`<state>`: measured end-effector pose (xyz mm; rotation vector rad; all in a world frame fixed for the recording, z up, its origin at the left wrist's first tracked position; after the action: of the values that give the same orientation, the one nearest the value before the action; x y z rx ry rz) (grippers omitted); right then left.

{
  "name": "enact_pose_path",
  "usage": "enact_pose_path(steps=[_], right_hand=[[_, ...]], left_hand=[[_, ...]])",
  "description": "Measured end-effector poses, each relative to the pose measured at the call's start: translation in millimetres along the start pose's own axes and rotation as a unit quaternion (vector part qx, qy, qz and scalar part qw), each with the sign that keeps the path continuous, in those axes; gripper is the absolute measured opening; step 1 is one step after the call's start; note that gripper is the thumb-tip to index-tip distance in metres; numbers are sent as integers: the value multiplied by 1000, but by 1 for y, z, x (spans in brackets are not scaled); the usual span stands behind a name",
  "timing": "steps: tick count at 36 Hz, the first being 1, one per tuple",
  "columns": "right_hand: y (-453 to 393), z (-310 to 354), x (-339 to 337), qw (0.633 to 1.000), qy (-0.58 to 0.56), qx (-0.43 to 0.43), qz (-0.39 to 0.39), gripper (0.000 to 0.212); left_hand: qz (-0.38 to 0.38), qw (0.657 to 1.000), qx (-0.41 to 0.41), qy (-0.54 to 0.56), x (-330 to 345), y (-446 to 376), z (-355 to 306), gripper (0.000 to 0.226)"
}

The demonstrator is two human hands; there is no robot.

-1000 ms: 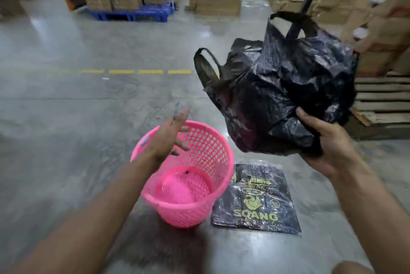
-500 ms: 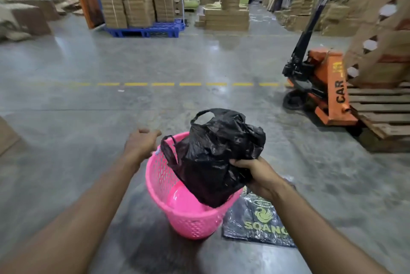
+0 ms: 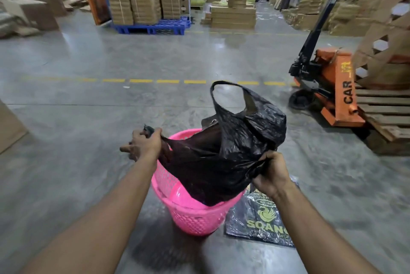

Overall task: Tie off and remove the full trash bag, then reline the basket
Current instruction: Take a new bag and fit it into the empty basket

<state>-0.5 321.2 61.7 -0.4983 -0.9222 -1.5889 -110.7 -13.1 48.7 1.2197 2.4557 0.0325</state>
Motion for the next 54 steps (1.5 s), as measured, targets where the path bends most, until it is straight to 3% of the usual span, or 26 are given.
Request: enact_pose_path(steps=[2,4,9,11,15,19,22,25,27,29,31,33,34,36,39,42,45,46,49,54], right_hand=[[-3,1,-1,1000,-4,2,-6,43],[-9,-1,-3,1000,8,8,-20,44],[-36,1,-26,973,199,-41,-111,29],[-46,12,-38,928,328,-97,-151,26],[-39,32,-54,821,487,-133,-266,76],[-22,51,-29,691,614,-202,-324,86],[-18,56,13,630,653,-303,-291,58],[-28,56,66,614,667,-369,-204,35],[-47,43,96,620,690,-342,-149,46],[-71,22,116,604,744,-263,-109,77],[-90,-6,125,545,813,-188,-79,102],[-101,-31,122,484,858,-157,-69,101],[-105,-41,118,472,867,-147,-70,92],[-113,-57,102,499,854,-128,-73,72],[-123,-84,68,610,788,-71,-45,62],[-118,-127,46,728,683,-31,48,21],[-100,-167,21,851,518,76,40,20],[-97,-178,12,875,472,105,25,21],[-99,-188,-6,882,460,104,-3,17],[-113,-120,8,847,522,-39,-88,30]], left_hand=[[123,983,-22,137,17,0,-2,18],[215,946,-58,236,30,4,-5,14],[235,913,-15,332,14,-1,-37,16],[230,913,13,337,5,-2,-52,15],[238,911,72,330,-10,8,-79,21],[251,908,130,310,-27,24,-98,31],[271,900,168,296,-35,36,-103,22],[308,883,206,287,-41,53,-107,31],[332,874,211,284,-43,59,-104,44],[340,875,209,272,-45,64,-100,43],[336,881,214,255,-47,63,-96,33],[309,893,234,228,-53,59,-93,27],[283,902,252,206,-58,57,-92,27],[224,918,284,164,-70,50,-92,31],[166,934,296,110,-84,32,-85,36],[150,933,326,37,-90,27,-84,34],[135,920,368,-6,-87,40,-85,25],[127,916,380,-17,-86,45,-84,21],[128,905,400,-63,-75,57,-81,23],[158,879,427,-146,-51,58,-74,19]])
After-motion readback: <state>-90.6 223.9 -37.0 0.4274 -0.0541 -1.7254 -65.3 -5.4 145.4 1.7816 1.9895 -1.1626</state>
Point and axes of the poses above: each hand's wrist, its own y-axis away from the middle knuckle, its own x-axis out of the palm, z = x × y, the point moved 10 cm from there along -y, towards the middle knuckle
